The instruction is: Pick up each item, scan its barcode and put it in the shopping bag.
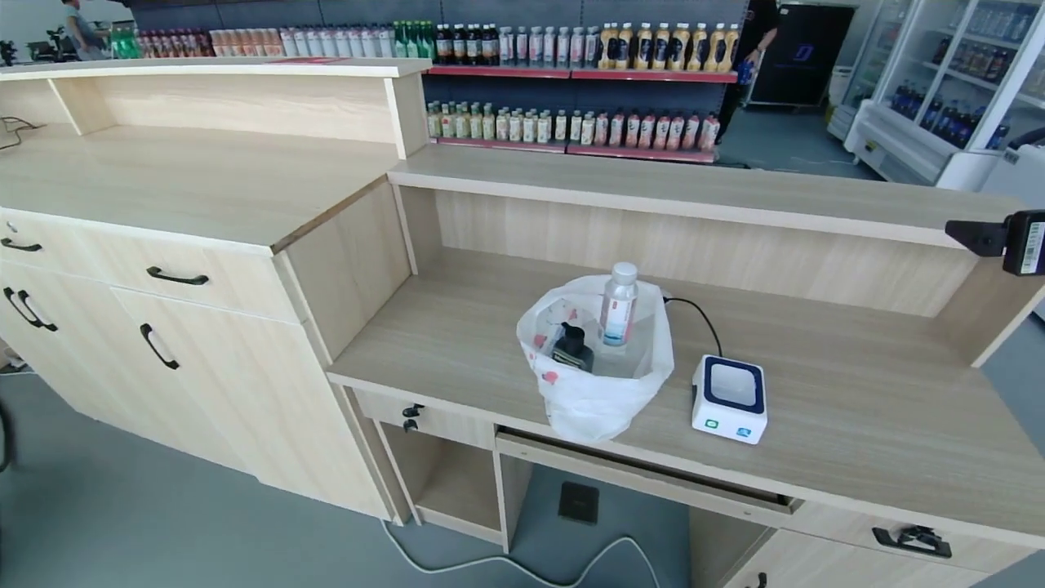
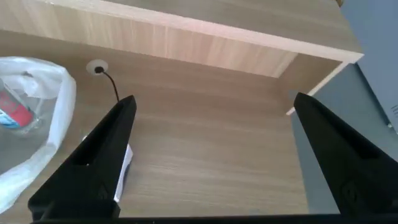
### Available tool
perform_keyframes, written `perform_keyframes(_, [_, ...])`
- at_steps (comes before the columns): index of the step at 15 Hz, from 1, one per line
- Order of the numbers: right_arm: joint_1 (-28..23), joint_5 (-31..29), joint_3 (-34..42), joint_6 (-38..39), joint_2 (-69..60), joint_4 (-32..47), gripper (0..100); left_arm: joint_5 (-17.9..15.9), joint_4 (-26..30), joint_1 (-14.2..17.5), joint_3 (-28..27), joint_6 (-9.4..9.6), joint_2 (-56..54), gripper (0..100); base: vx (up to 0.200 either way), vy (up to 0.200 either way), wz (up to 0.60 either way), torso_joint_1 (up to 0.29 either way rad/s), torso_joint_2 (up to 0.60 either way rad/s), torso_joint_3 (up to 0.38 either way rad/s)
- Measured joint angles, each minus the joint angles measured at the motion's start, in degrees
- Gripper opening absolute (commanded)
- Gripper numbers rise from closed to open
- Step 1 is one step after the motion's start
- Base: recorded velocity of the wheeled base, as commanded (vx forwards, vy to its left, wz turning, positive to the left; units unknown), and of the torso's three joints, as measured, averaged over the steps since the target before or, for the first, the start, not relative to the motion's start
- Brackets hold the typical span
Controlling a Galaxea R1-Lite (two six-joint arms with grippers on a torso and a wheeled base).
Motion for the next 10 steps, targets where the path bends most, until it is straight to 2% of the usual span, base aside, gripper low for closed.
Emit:
perform_keyframes(2, [-0.9,-0.1,3.6,0.1,-2.7,0.0,100,0.0,0.0,0.0,0.0,0.0,0.0,100,0.0,0.0,-0.6,0.0,0.0,0.007])
perform_keyframes(6, [-1.9,-0.3,11.7,5.0,-8.0,-3.4,100,0.0,0.0,0.0,0.0,0.0,0.0,100,0.0,0.0,0.0,0.0,0.0,0.0])
perform_keyframes(8, [-2.5,-0.1,20.3,5.8,-11.2,-7.7,100,0.0,0.0,0.0,0.0,0.0,0.0,100,0.0,0.0,0.0,0.0,0.0,0.0])
perform_keyframes(10, [-2.8,0.4,33.0,7.3,-15.2,-14.5,100,0.0,0.0,0.0,0.0,0.0,0.0,100,0.0,0.0,0.0,0.0,0.0,0.0])
